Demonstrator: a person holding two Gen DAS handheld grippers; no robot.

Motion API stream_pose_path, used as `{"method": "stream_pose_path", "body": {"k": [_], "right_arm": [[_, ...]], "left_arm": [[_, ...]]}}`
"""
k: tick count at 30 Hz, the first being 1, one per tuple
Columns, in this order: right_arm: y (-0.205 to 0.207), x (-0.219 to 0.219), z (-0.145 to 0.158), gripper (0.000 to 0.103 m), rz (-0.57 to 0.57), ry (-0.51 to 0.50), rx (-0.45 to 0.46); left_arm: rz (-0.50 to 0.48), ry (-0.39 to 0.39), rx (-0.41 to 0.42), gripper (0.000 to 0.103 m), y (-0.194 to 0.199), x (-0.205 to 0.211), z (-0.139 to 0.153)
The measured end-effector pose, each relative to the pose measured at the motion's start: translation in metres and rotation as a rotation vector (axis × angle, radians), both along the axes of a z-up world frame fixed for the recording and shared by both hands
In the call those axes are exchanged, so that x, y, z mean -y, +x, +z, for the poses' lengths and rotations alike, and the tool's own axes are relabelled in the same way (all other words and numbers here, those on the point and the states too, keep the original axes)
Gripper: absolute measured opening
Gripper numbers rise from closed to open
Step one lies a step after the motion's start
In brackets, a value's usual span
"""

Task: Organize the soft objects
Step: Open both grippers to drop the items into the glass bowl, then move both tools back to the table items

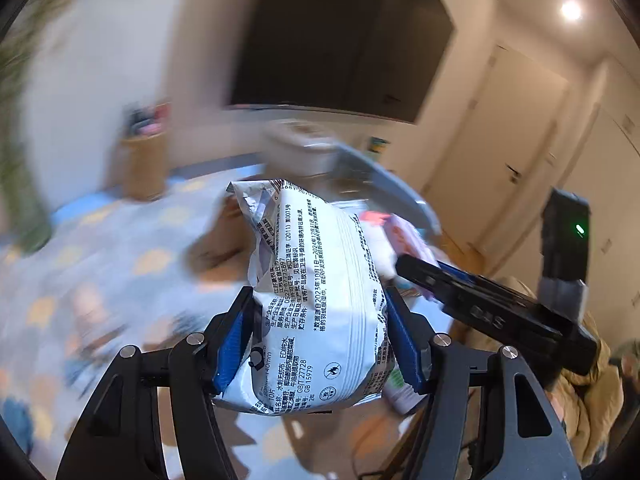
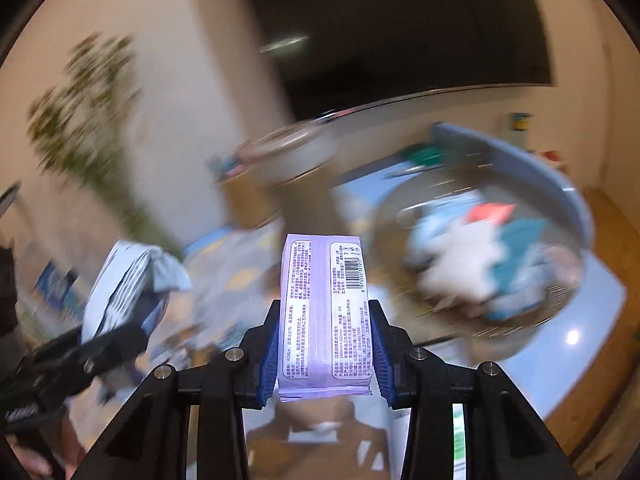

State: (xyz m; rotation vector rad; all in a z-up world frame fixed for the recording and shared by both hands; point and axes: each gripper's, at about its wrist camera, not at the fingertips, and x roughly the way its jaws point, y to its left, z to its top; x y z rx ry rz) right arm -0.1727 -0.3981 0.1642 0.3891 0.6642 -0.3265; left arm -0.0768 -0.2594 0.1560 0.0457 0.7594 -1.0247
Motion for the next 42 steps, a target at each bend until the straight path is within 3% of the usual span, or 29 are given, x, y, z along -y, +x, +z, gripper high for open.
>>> {"method": "stream_pose_path", "body": {"k": [3,6,14,16,18,23,28,34,42], "right_arm": [[-0.005,0.048,0.006,0.039,-0.077,0.004,0.017],[-0.004,0.088,0.007,0.039,-0.139,-0.017,0.004],[0.016,0.185,-0.002,0.039,-0.274,0.02,-0.057],[0.026,0.205,-0.007,0.043,-0.277,0.035,-0.072],[0.033,0.219,-0.013,0.058,-0.288,0.053,-0.107],[0.012,0.224,-0.021,0.058,-0.304,0.112,-0.109],[-0.02,0.201,-0.008,0.059,-0.282,0.104,-0.091],[-0.047,0.133,0.02,0.061,-0.185,0.025,-0.069],[-0.03,0.018,0.036,0.061,0.078,0.022,0.015]], "left_arm": [[-0.073,0.012,0.029,0.061,-0.009,0.051,0.003],[-0.125,0.005,-0.028,0.061,-0.008,0.09,-0.002],[-0.096,0.071,0.023,0.061,0.013,0.184,-0.027],[-0.096,0.079,0.027,0.071,0.018,0.196,-0.031],[-0.092,0.089,0.05,0.077,0.018,0.205,-0.031],[-0.145,0.097,0.077,0.081,0.002,0.199,-0.025],[-0.148,0.063,0.11,0.081,-0.021,0.155,-0.007],[-0.116,0.07,0.118,0.081,-0.028,0.078,0.019],[0.164,0.068,0.167,0.084,-0.014,-0.101,0.045]]}}
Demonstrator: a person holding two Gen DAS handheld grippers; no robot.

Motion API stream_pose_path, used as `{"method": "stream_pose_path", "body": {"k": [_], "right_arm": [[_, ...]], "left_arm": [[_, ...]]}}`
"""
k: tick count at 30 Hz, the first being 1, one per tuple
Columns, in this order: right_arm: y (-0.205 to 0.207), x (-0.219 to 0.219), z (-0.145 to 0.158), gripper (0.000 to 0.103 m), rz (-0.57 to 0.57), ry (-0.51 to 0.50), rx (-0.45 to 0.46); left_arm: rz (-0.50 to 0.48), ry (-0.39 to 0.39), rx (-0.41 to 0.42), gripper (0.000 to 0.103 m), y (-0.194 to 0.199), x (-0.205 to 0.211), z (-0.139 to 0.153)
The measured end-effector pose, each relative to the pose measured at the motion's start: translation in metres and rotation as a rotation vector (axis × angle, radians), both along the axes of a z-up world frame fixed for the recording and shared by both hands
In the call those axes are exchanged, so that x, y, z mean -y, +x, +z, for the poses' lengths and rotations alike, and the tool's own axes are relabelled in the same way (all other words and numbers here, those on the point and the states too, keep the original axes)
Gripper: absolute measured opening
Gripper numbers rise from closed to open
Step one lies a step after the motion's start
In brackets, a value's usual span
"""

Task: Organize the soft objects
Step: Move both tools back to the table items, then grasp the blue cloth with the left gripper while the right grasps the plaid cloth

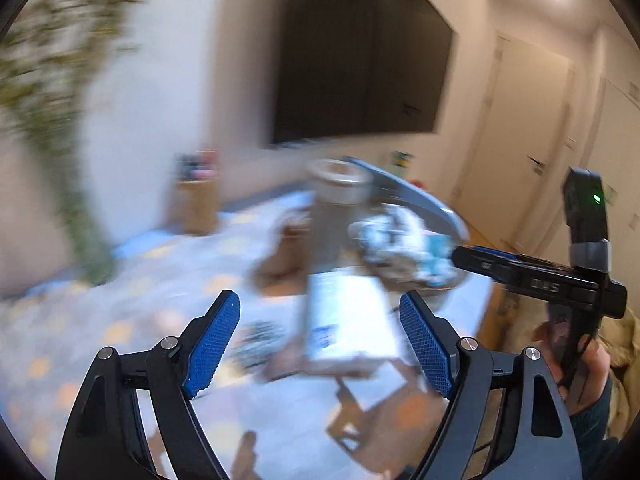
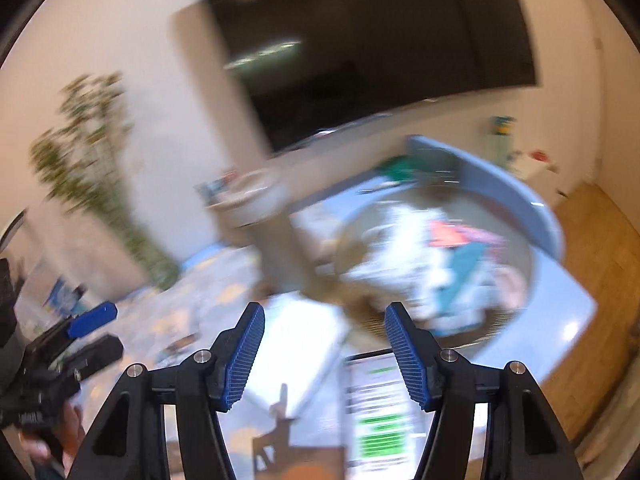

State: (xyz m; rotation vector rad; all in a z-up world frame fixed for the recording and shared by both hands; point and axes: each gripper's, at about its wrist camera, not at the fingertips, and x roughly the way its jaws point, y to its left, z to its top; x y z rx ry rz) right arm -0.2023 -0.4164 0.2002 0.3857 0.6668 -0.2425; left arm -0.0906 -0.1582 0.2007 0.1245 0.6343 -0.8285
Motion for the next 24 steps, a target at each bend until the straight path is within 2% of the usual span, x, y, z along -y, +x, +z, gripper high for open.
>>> {"method": "stream_pose_path", "body": {"k": [6,9,11,15,18,20,24], "right_arm": [[0.04,-0.088,-0.011,0.064,0.174,-0.011,0.011],[0.062,-0.134,-0.039,0.07,0.267,0.04,-0.01],[0.075,-0.16,-0.058,0.071,0.321,0.057,-0.039],[0.102,-0.215,-0.1,0.071,0.426,0.056,-0.12],[0.118,-0.237,-0.117,0.071,0.457,0.033,-0.144],[0.127,-0.243,-0.125,0.075,0.468,0.015,-0.15],[0.15,-0.252,-0.138,0.079,0.499,-0.119,-0.185]], "left_arm": [[0.303,-0.053,-0.012,0.098,0.026,-0.133,-0.005],[0.435,-0.071,-0.046,0.099,0.038,-0.188,-0.026],[0.499,-0.065,-0.086,0.099,0.049,-0.214,-0.051],[0.514,-0.066,-0.175,0.098,0.059,-0.244,-0.091],[0.462,-0.035,-0.225,0.098,0.07,-0.238,-0.119],[0.44,0.0,-0.249,0.098,0.08,-0.231,-0.138],[0.421,0.07,-0.281,0.098,0.096,-0.218,-0.168]]}}
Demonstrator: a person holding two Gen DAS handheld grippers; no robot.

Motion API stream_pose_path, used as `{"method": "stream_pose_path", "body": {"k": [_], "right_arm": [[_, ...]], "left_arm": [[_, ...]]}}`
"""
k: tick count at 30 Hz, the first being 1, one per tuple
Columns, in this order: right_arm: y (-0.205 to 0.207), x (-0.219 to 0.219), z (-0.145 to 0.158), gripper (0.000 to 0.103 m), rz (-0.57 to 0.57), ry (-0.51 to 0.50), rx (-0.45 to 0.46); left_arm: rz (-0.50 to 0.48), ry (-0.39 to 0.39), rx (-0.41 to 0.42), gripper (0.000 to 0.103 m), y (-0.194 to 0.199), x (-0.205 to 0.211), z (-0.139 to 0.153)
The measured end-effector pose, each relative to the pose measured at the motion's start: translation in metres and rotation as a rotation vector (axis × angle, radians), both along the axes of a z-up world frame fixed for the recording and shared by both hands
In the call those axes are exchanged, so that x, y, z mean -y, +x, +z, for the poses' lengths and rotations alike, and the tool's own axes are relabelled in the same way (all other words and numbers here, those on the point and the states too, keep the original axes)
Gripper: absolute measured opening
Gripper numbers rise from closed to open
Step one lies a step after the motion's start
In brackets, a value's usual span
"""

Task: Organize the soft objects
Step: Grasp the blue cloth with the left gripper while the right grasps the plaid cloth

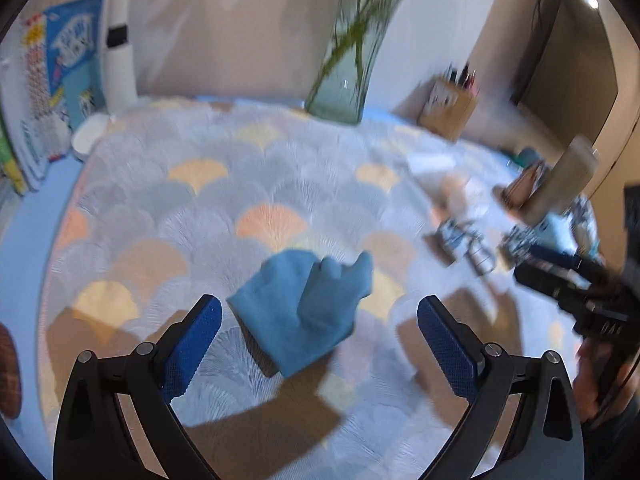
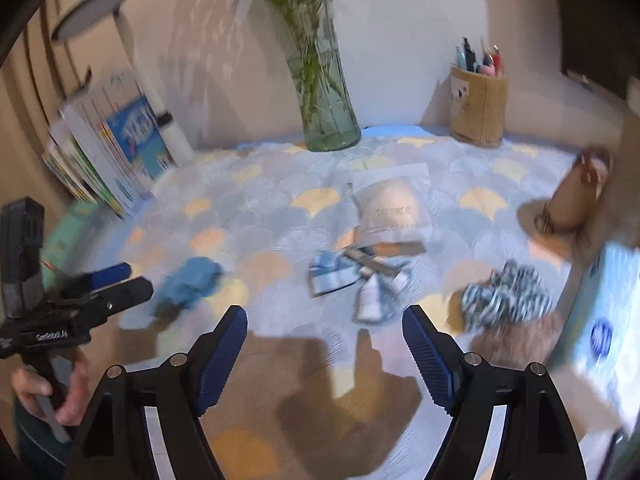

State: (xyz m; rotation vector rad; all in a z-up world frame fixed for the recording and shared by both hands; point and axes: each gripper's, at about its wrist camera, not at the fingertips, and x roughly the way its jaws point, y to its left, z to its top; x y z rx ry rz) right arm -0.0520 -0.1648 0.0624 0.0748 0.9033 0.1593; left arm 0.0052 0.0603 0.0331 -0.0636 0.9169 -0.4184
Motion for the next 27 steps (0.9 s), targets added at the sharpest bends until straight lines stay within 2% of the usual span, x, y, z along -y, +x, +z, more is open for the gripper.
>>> {"method": "stream_pose_path", "body": {"k": [5,8,11,13,14,18,20,22,25,27], "right_arm": [[0.028,0.002,-0.021,0.083,0.044,-0.093,-0.034],[0.044,0.005,-0.036,0.083,0.049,-0.128,-0.064],[0.056,0.01,-0.049,0.083,0.031,-0.128,-0.088],[0.061,0.01,-0.053,0.084,0.017,-0.11,-0.091],[0.064,0.01,-0.055,0.085,0.012,-0.108,-0.096],[0.069,-0.004,-0.056,0.084,0.028,-0.153,-0.082],[0.069,-0.008,-0.057,0.073,0.034,-0.162,-0.075],[0.065,-0.012,-0.055,0.052,0.055,-0.154,-0.051],[0.058,-0.017,-0.054,0.036,0.082,-0.159,-0.032],[0.051,-0.02,-0.053,0.031,0.089,-0.154,-0.021]], "left_arm": [[-0.011,0.08,-0.011,0.097,0.007,0.011,-0.021],[-0.023,0.07,-0.004,0.097,0.008,0.011,-0.019],[0.0,0.088,0.002,0.091,0.009,0.011,-0.021],[0.0,0.117,0.015,0.074,0.008,0.014,-0.021],[0.004,0.129,0.023,0.071,0.007,0.015,-0.021],[0.014,0.107,0.035,0.043,0.007,0.012,-0.02],[0.031,0.085,0.034,0.035,0.008,0.006,-0.02],[0.039,0.069,0.032,0.027,0.008,0.003,-0.02],[0.044,0.057,0.032,0.025,0.007,0.001,-0.02],[0.044,0.057,0.036,0.023,0.006,0.001,-0.019]]}}
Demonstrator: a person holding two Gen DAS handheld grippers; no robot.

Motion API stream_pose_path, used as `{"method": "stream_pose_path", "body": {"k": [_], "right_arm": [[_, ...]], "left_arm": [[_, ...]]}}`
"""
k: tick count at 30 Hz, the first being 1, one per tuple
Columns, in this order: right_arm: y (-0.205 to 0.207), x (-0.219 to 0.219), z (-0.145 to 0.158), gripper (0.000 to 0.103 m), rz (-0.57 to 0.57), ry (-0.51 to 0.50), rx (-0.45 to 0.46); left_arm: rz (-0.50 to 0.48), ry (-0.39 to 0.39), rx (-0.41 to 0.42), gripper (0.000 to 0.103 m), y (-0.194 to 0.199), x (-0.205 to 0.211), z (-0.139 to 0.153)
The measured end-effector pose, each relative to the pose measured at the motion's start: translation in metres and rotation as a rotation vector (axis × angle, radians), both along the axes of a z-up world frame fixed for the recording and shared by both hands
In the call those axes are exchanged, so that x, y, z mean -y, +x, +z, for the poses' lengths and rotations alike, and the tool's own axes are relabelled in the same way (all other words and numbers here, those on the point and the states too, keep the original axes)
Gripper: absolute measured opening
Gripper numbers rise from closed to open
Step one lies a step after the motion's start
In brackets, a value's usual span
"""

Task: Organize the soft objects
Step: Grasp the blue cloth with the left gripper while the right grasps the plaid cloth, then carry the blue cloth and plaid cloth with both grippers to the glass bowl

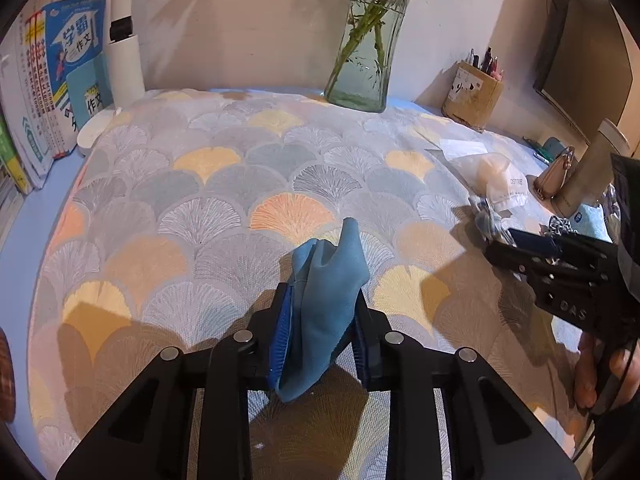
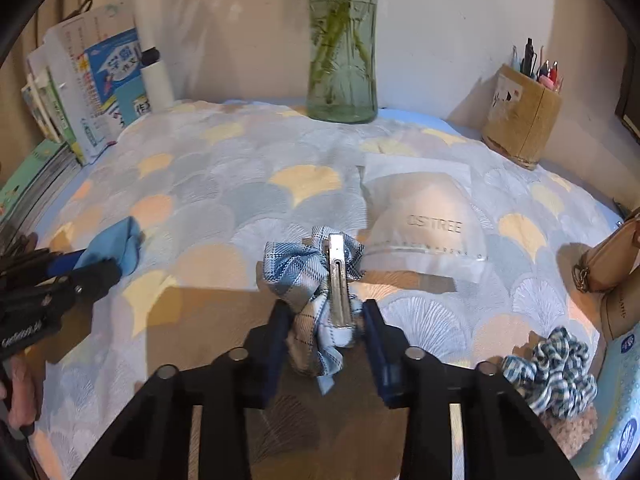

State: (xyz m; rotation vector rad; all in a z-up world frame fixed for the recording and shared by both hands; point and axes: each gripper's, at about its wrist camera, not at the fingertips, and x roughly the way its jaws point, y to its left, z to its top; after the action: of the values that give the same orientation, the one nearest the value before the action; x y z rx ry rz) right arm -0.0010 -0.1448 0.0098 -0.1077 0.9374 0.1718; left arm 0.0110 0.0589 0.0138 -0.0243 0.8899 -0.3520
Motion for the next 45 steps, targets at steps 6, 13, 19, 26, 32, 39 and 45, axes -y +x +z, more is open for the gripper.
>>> {"method": "stream_pose_path", "body": {"k": [6,13,19,26,32,39,45], "right_arm": [[-0.028,0.002,0.006,0.03,0.001,0.056,0.004],[-0.064,0.011,0.006,0.07,0.004,0.089,-0.066],[-0.06,0.028,0.01,0.085,-0.071,0.224,-0.061],[-0.056,-0.018,-0.004,0.068,-0.091,-0.013,-0.06],[-0.071,-0.021,0.006,0.027,-0.087,0.016,-0.02],[-0.089,0.035,0.054,0.027,-0.181,0.108,0.069],[-0.109,0.111,0.094,0.027,-0.327,0.175,0.136]], "left_arm": [[-0.003,-0.004,0.003,0.021,0.0,0.0,0.0],[-0.017,-0.007,0.002,0.021,-0.001,0.001,0.001],[-0.018,-0.005,0.001,0.021,-0.001,0.001,0.001],[0.004,0.02,0.014,0.021,-0.005,0.009,0.004],[-0.038,-0.033,0.029,0.02,-0.031,0.047,0.018],[-0.143,-0.13,0.079,0.02,-0.049,0.105,0.056],[-0.261,-0.152,0.122,0.02,-0.055,0.172,0.091]]}}
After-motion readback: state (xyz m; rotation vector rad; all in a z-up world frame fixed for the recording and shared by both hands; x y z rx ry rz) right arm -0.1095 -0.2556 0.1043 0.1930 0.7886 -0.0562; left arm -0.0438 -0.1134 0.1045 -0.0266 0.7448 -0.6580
